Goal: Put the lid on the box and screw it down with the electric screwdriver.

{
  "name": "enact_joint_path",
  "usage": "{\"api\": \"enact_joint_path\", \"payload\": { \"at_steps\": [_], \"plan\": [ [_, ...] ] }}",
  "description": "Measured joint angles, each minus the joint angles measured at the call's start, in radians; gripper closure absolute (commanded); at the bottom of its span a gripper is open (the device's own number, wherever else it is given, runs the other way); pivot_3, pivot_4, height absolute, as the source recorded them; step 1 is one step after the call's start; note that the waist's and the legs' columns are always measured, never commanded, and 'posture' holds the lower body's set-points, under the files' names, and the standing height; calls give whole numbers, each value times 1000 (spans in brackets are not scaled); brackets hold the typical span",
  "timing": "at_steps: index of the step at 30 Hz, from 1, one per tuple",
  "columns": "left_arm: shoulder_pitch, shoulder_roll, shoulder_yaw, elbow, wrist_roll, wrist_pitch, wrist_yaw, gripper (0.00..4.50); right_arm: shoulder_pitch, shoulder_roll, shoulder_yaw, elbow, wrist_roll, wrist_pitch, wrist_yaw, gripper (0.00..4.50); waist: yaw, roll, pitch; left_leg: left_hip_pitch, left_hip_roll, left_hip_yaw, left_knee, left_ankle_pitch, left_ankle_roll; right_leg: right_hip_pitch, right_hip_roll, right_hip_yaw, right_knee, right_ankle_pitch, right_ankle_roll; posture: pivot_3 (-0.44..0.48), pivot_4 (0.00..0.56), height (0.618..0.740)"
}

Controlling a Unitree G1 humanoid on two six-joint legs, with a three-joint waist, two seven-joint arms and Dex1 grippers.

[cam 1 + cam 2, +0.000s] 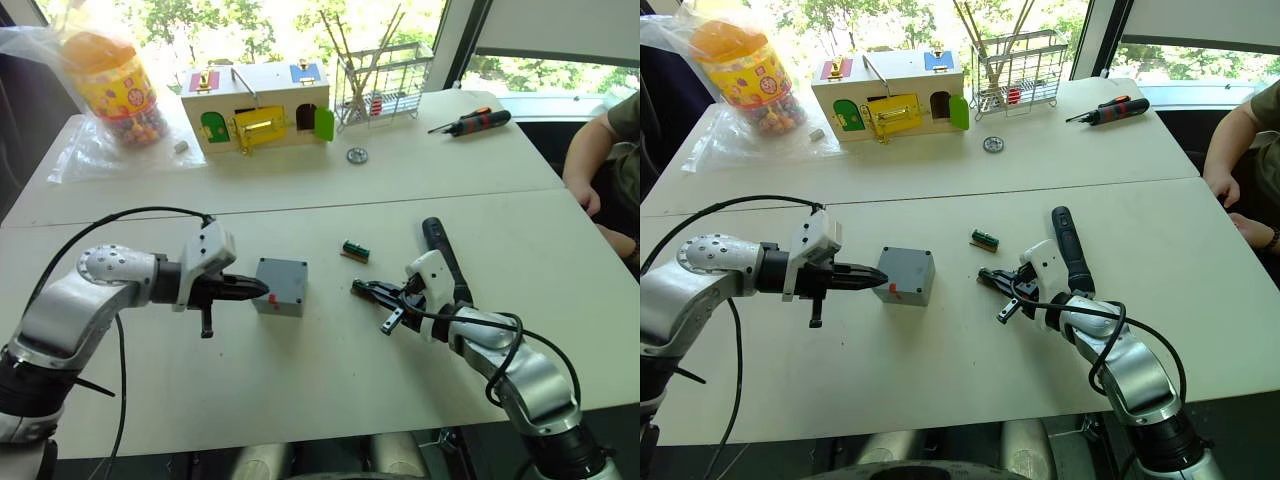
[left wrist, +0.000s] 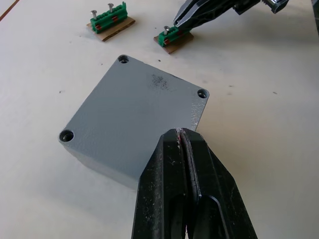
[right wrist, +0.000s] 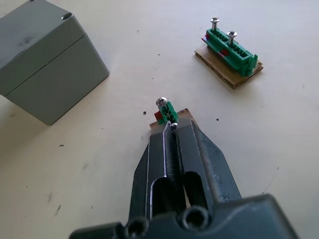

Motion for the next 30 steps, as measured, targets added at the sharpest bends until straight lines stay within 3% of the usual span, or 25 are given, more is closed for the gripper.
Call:
{"api": "enact_joint_path", "payload": {
  "at_steps": [9, 14, 18, 30],
  "plan": [
    [-28, -26, 48, 85, -18, 5, 13, 4500, -24, 7, -83, -65, 77, 63, 10, 4408, 0, 0, 0, 0, 0, 0, 0, 0, 0, 0, 0, 0, 0, 0, 0, 0, 150, 740],
    [4, -25, 78, 91, -18, 3, 26, 4500, -116, 28, -86, -102, 138, 123, 21, 4408, -8, 0, 0, 0, 0, 0, 0, 0, 0, -1, 0, 0, 1, 0, 0, 0, 150, 740],
    [61, -13, 92, 93, -14, 4, 30, 4500, -233, 114, -32, -74, 160, 146, 20, 4408, -24, 0, 0, 0, 1, 0, -1, 0, 0, -1, 0, 0, 2, 0, 0, 0, 150, 740],
    [149, 5, 165, 34, -24, 27, 88, 4500, -303, 224, 113, 104, 107, 68, 30, 4408, -23, 0, 0, 0, 1, 0, 0, 1, -1, -4, 0, 0, 2, 0, 0, 0, 150, 740]
  ]
}}
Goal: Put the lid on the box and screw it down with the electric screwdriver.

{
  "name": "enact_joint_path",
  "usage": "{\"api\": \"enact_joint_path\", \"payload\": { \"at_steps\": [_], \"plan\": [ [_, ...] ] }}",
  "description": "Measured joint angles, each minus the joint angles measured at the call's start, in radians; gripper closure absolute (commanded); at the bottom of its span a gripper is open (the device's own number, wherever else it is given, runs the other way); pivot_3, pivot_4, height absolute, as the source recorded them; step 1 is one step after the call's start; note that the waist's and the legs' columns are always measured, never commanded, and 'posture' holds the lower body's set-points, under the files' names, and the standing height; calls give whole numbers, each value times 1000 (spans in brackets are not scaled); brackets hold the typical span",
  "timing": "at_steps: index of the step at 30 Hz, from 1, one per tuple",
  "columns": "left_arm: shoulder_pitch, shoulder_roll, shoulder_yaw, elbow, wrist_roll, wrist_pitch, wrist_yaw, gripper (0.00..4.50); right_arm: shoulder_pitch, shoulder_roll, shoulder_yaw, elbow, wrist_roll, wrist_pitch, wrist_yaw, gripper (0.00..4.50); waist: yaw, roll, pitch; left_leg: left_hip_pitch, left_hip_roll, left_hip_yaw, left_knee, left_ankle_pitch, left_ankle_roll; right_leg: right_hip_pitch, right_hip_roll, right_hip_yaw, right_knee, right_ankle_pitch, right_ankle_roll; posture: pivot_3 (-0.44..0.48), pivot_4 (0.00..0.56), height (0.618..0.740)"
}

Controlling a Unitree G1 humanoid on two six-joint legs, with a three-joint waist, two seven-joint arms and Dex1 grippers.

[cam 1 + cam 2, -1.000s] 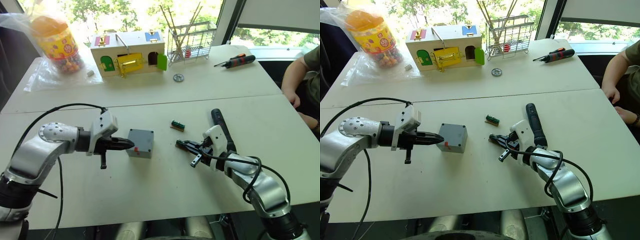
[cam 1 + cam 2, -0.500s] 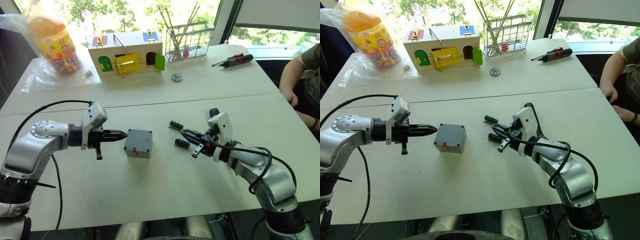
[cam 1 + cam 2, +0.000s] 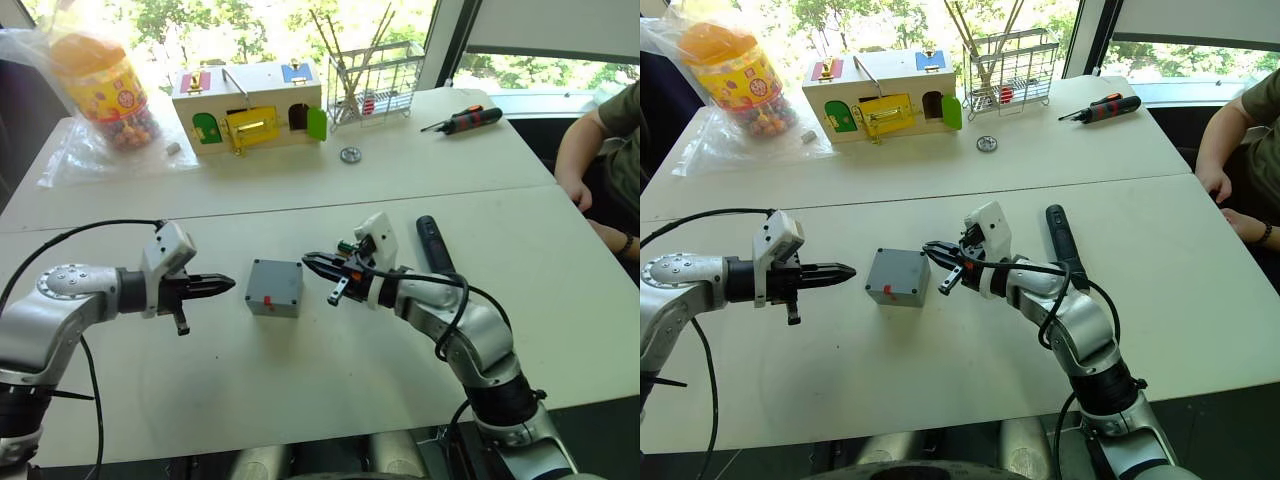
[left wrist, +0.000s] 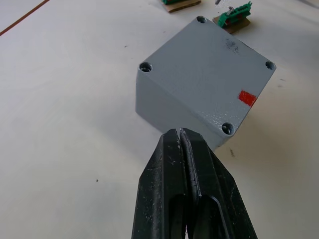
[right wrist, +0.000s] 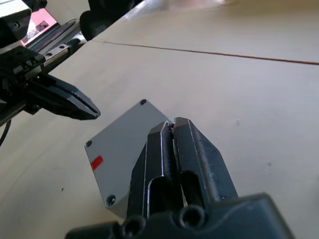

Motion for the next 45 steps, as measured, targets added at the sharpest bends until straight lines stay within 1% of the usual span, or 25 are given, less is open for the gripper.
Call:
{"api": "enact_joint_path", "payload": {
  "at_steps": [8, 29, 31, 33, 37, 38, 41, 43, 45],
  "plan": [
    [17, -1, 0, -19, -5, 2, 24, 4500, -26, 7, 12, 55, -22, -33, 25, 4408, -1, 0, 0, 0, 0, 0, 0, 0, 0, 0, 0, 0, 0, 0, 0, 0, 150, 740],
    [-5, -3, -18, -17, 15, 0, 25, 4500, -25, 31, 45, 125, -70, -58, 40, 4408, -3, 0, 0, 0, 0, 0, 0, 0, 0, 0, 0, 0, 0, 0, 0, 0, 150, 740],
    [-7, -5, -24, -16, 18, 0, 25, 4500, -28, 38, 46, 139, -74, -65, 40, 3884, -2, 0, 0, 0, 0, 0, 0, 0, 0, 0, 0, 0, 0, 0, 0, 0, 150, 740],
    [-10, -11, -26, -14, 18, 0, 25, 4500, -33, 39, 47, 141, -80, -65, 41, 3168, -2, 0, 0, 0, 0, 0, 0, 0, 0, 0, 0, 0, 0, 0, 0, 0, 150, 740],
    [-10, -17, -26, -13, 18, 0, 27, 4500, -39, 39, 46, 142, -86, -64, 46, 1080, -3, 0, 0, 0, 0, 0, 0, 0, 0, -1, 0, 0, 0, 0, 0, 0, 150, 740],
    [-10, -21, -26, -11, 18, 0, 28, 4500, -41, 39, 45, 142, -86, -61, 46, 728, -3, 0, 0, 0, 0, 0, 0, 0, 0, -1, 0, 0, 0, 0, 0, 0, 150, 740],
    [-10, -22, -26, 6, 20, -1, 30, 4500, -45, 35, 29, 107, -71, -21, 46, 728, -2, 0, 0, 0, 0, 0, 0, 0, 0, -1, 0, 0, 0, 0, 0, 0, 150, 740],
    [-1, -22, -26, 17, 23, -4, 31, 4500, -32, 31, -8, 40, -25, 36, 46, 728, -1, 0, 0, 0, 0, 0, 0, 0, 0, 0, 0, 0, 0, 0, 0, 0, 150, 740],
    [23, -20, -26, 28, 42, -19, 29, 4500, 17, 21, -55, -61, 63, 125, 52, 728, 0, 0, 0, 0, 0, 0, -1, 0, 0, 0, 0, 0, 0, 0, 0, 0, 150, 740]
  ]
}}
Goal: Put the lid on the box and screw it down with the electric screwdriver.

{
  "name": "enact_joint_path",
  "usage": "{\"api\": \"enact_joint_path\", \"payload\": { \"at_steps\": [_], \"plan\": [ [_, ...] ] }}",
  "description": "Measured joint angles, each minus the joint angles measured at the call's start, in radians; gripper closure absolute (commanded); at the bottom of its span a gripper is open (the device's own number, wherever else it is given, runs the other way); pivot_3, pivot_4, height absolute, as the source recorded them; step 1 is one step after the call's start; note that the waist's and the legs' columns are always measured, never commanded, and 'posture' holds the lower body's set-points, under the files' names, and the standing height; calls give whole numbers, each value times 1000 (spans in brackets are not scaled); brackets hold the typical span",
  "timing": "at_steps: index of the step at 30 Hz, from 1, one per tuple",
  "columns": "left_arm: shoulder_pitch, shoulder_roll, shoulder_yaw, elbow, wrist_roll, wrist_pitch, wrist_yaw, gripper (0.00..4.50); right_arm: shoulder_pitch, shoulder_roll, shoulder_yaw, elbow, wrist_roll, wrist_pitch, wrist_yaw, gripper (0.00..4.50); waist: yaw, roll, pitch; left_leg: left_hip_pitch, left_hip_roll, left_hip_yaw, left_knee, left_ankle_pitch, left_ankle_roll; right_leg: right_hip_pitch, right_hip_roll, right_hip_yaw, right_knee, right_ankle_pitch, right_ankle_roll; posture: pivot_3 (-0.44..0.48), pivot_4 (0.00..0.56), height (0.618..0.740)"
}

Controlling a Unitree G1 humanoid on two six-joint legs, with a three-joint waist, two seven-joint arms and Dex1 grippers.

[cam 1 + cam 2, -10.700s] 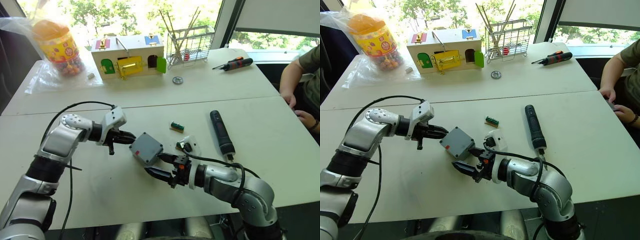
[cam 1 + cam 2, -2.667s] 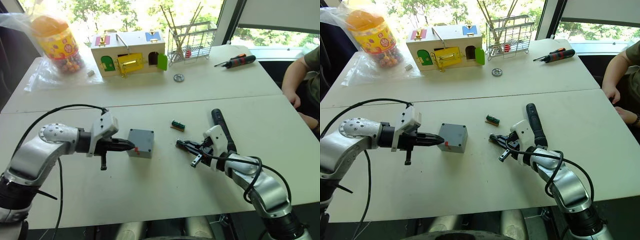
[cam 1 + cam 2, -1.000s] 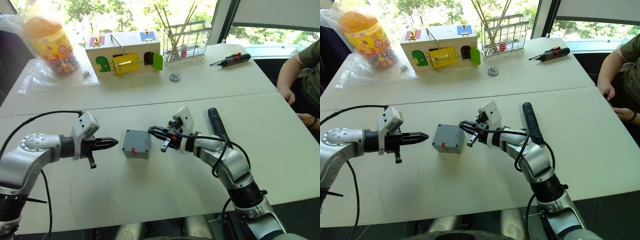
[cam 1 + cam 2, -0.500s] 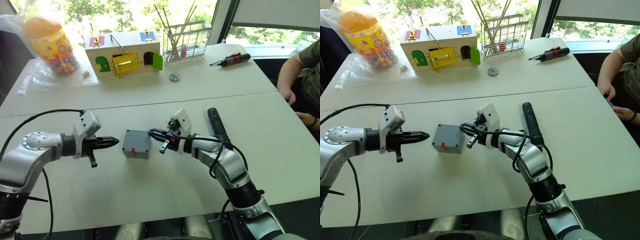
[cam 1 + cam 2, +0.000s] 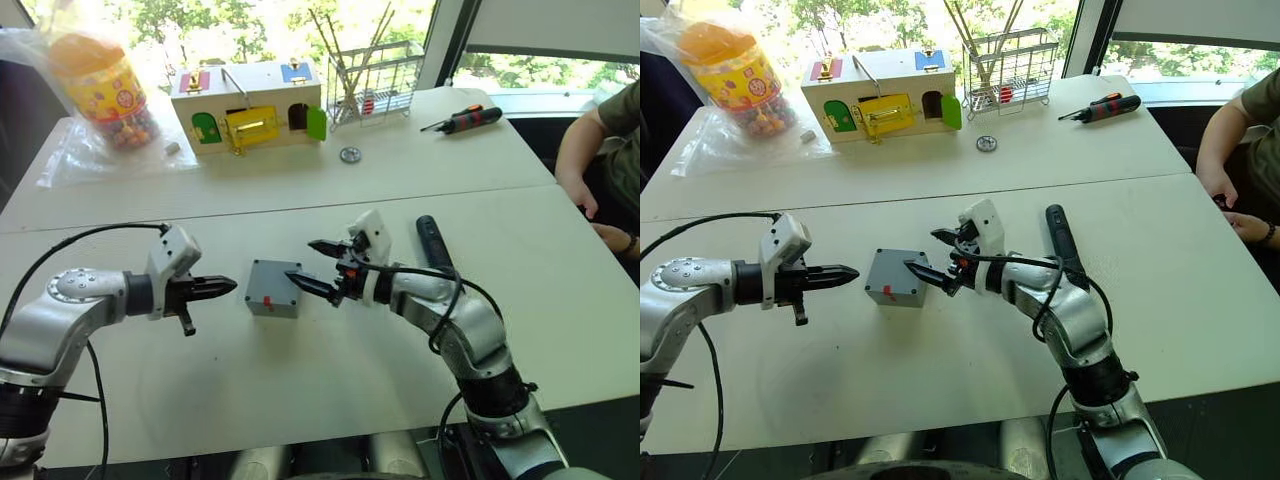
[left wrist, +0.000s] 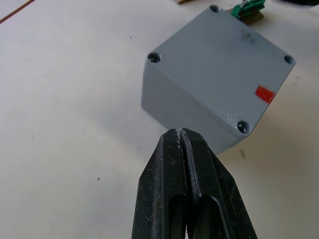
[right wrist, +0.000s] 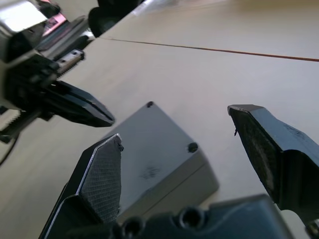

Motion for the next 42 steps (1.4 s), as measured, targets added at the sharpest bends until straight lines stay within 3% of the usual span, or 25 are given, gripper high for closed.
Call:
{"api": "enact_joint_path", "payload": {
  "at_steps": [6, 19, 23, 26, 27, 29, 31, 34, 37, 42],
  "plan": [
    [43, 3, -55, 15, 52, -40, -12, 4500, 118, -34, -65, -114, 159, 163, -8, 728, 3, 0, 0, 0, 0, 0, 0, -1, 1, 0, 0, 1, 1, 0, 0, 0, 150, 740],
    [11, -58, -86, -32, 24, -6, -28, 4500, 121, -174, -345, -154, 323, 286, -72, 728, 3, 0, 0, 0, 0, 0, 1, 0, 1, 1, 0, 1, 0, 0, 0, 0, 150, 740],
    [11, -48, -110, -36, 24, -8, -52, 4500, 84, -295, -409, -148, 380, 381, -79, 728, 3, 0, 0, -1, 0, 0, 1, -1, 1, 2, -1, 1, 0, 0, 0, 0, 150, 740],
    [16, 45, -117, -40, 41, -17, -109, 4500, 45, -426, -473, -130, 396, 399, -44, 728, 2, 0, 0, -1, 0, 1, 0, -2, 3, 1, -1, 1, -1, 0, 0, 0, 150, 740],
    [8, 84, -115, -31, 46, -26, -134, 4500, 33, -483, -478, -121, 391, 392, -23, 430, 3, 1, 1, -1, 0, 1, 0, -2, 3, 1, -1, 1, -1, 0, 0, 0, 150, 740],
    [-65, 138, -92, 9, 42, -27, -178, 4500, -6, -616, -476, -54, 376, 399, 21, 21, 8, 2, 2, -2, 0, 1, 1, -3, 5, 1, -1, -1, -1, 0, 0, 0, 150, 740],
    [-176, 148, -53, 17, 18, -16, -191, 4500, -53, -693, -474, 16, 367, 423, 48, 21, 15, 2, 2, -2, 0, 1, 2, -3, 5, 2, -1, -2, -2, 0, -1, 0, 150, 740],
    [-304, 124, -41, -35, -49, 14, -208, 4500, -124, -787, -391, 99, 362, 505, 87, 21, 17, 2, 2, -2, 0, 3, 2, -2, 3, 2, -3, -1, -3, 0, 0, 0, 150, 740],
    [-341, 67, -81, -105, -103, 32, -226, 4500, -200, -875, -240, 192, 333, 601, 119, 21, 11, 3, 3, -3, 0, 5, 2, -2, 3, 1, -4, 0, -3, 0, 0, 0, 150, 740],
    [-369, 8, -156, -153, -102, 27, -213, 4500, -344, -882, -103, 303, 332, 739, 176, 21, -7, 3, 3, -3, 2, 6, 2, -2, 3, 0, -3, 1, -2, 1, 0, 0, 150, 740]
  ]
}}
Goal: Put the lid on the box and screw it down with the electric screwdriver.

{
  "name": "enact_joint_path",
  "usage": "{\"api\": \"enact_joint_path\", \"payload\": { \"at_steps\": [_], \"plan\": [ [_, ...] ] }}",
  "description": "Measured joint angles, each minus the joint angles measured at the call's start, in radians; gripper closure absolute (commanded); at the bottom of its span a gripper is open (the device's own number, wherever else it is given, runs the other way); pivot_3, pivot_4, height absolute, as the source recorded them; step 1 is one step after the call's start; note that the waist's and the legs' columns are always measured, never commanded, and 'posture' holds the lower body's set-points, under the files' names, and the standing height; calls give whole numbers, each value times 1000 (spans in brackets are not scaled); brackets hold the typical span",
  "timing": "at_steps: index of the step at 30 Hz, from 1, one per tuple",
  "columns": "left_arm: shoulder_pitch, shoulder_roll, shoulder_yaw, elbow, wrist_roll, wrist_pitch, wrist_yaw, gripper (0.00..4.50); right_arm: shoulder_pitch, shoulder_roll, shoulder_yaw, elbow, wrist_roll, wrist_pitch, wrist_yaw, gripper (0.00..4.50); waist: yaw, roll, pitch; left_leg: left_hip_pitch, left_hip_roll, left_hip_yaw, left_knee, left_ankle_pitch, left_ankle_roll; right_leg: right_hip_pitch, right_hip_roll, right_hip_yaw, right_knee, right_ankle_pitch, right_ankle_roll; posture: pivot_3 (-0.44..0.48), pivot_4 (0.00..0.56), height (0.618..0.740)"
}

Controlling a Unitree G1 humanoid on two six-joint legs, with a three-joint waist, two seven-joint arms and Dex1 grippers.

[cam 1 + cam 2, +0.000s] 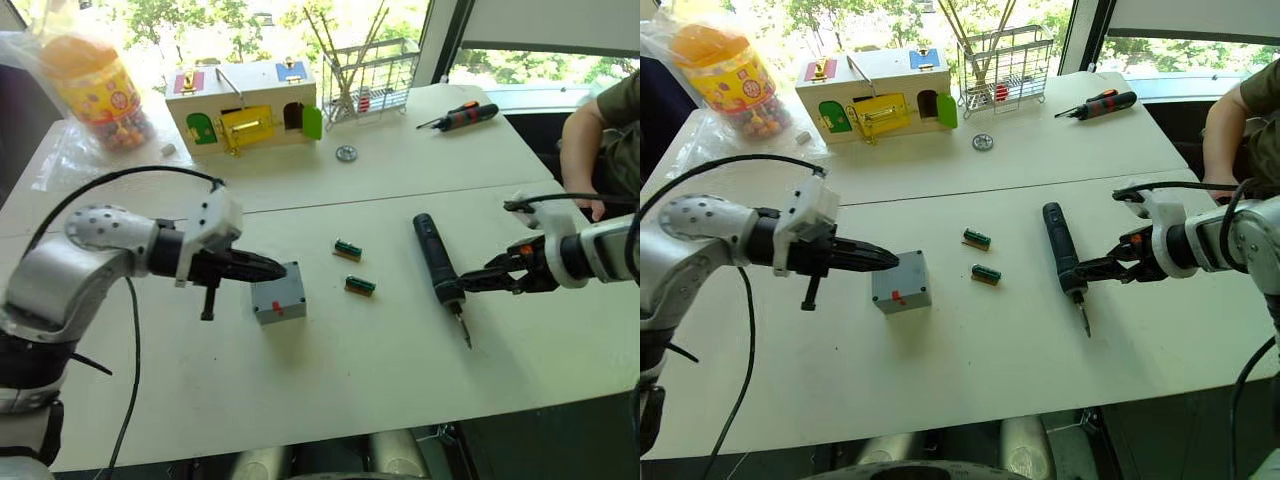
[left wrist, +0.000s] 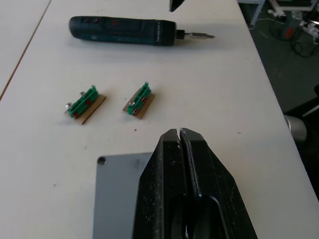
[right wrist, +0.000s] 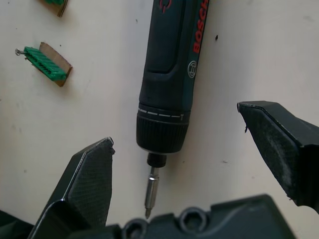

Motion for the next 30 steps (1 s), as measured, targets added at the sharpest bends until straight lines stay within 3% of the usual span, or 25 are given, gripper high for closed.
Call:
{"api": "enact_joint_path", "payload": {
  "at_steps": [8, 18, 21, 26, 30],
  "plan": [
    [37, -54, -64, -26, 41, -36, 40, 4500, -211, 84, 220, 295, 19, 32, -2, 21, 9, -1, 1, 0, 0, 0, 0, 0, 0, 0, 1, 0, -1, 0, 0, 0, 150, 740],
    [111, -132, -104, -30, 114, -78, 135, 4500, -361, 220, 495, 394, -83, 33, -16, 21, 8, -2, 0, -1, 0, -1, 1, 0, 0, -1, 2, 0, 0, 0, 0, 0, 150, 740],
    [117, -146, -105, -30, 126, -81, 159, 4500, -371, 248, 525, 393, -138, 30, -23, 709, 8, -4, -2, 0, 0, -1, 3, 0, 0, 1, 2, 0, 0, 1, -1, 0, 150, 740],
    [144, -161, -105, -30, 147, -81, 190, 4500, -359, 239, 589, 375, -226, -3, -1, 2678, 11, -11, -6, 1, 0, -2, 3, 0, 0, 2, 2, -1, 0, 1, -1, 0, 150, 740],
    [151, -164, -105, -31, 154, -82, 206, 4500, -343, 225, 598, 359, -254, -28, 38, 2803, 14, -14, -8, 1, 0, -2, 3, 0, 0, 3, 2, -1, -1, 1, -1, 0, 150, 740]
  ]
}}
